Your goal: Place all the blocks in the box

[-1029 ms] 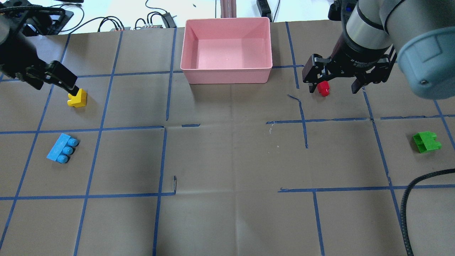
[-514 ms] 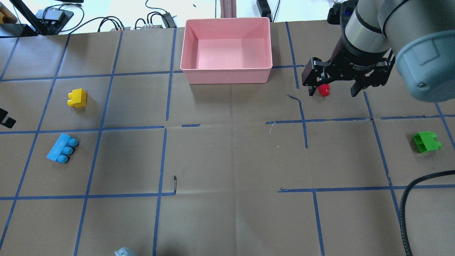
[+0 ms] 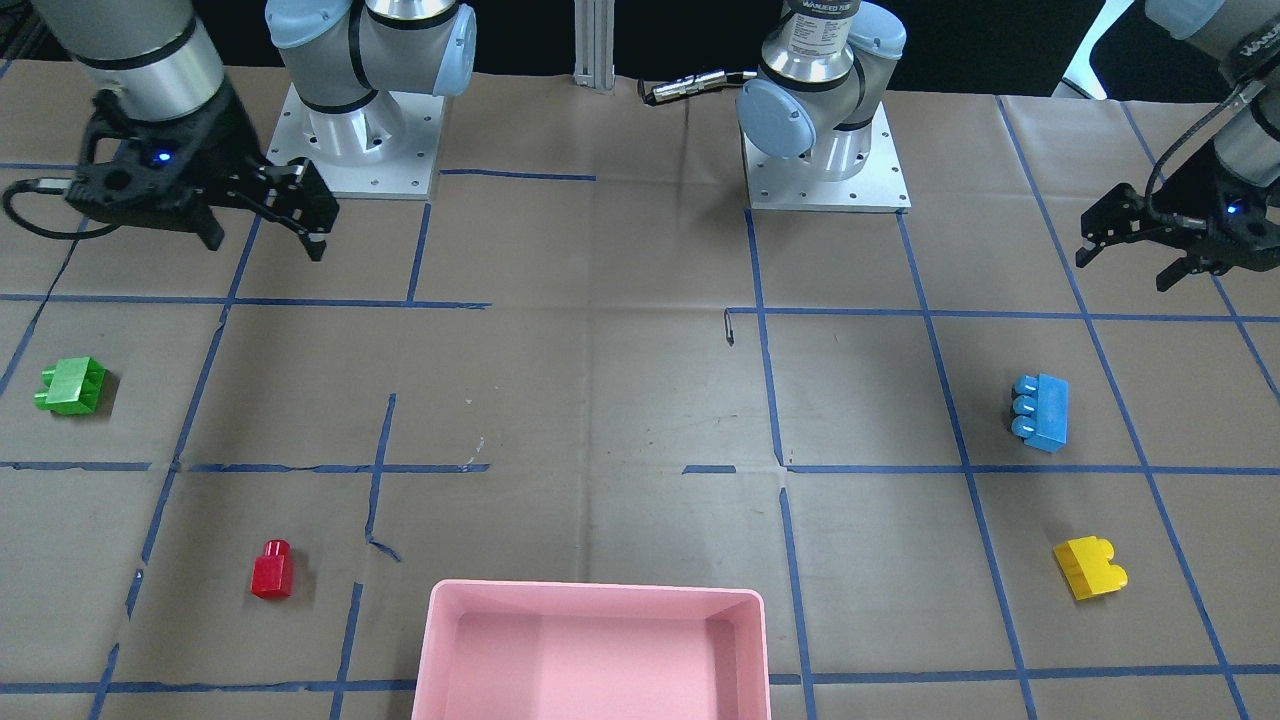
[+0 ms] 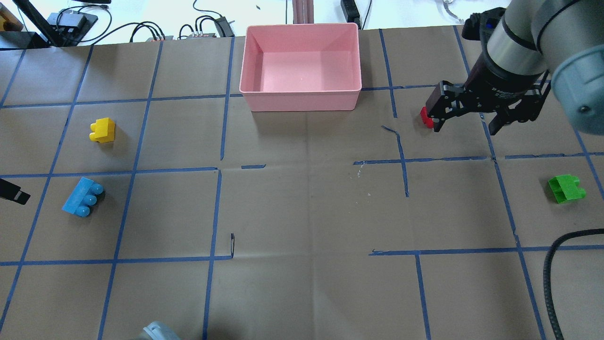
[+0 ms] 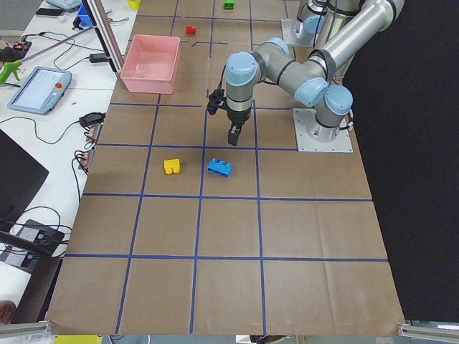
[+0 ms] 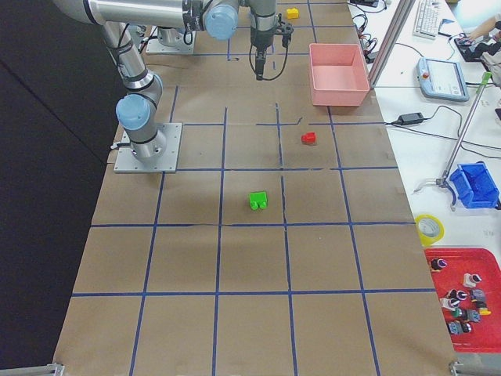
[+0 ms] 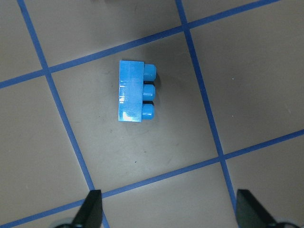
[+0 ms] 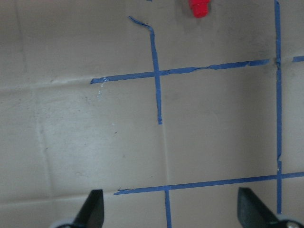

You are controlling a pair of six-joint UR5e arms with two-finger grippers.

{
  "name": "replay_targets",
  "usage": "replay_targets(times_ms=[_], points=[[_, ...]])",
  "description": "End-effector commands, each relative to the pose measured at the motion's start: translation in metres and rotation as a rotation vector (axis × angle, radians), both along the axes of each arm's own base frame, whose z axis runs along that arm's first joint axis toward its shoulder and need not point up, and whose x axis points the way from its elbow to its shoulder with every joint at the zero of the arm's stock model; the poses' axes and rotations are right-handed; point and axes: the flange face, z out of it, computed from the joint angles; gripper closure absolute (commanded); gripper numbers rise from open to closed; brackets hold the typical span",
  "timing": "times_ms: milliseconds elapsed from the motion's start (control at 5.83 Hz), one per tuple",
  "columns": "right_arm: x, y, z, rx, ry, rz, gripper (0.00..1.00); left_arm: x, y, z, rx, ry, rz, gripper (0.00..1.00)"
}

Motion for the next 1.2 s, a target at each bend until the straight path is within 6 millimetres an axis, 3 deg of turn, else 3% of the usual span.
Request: replay_targets(times_ms=[0,171,343,514,857,1029], points=[[-0.114,0.000,0.003,-0.028,0.009,0.113,0.00,0.006,-0.007,-0.035,-0.014,-0.008,0.000,0.00],[-0.170,0.006,-0.002,-0.031,0.001,0.153,0.00,0.018,-0.022,-0.067,0.003,0.013,-0.006,0.00],[-0.218,0.019,-0.030,0.008,-0.028,0.083,0.00,0.010,-0.043,-0.090,-0.009,0.001,-0.047,0.00],[-0.239,0.019,-0.062,-0.023,-0.002,0.051,0.00,-0.011,-0.065,-0.100,-0.018,-0.007,-0.095,0.00],[-0.260,0.020,-0.126,0.022,-0.039,0.075,0.00,-0.006,-0.081,-0.126,-0.029,-0.018,-0.097,0.00],[-0.297,0.016,-0.151,0.003,-0.029,0.020,0.00,0.000,-0.090,-0.145,-0.033,-0.020,-0.097,0.00]])
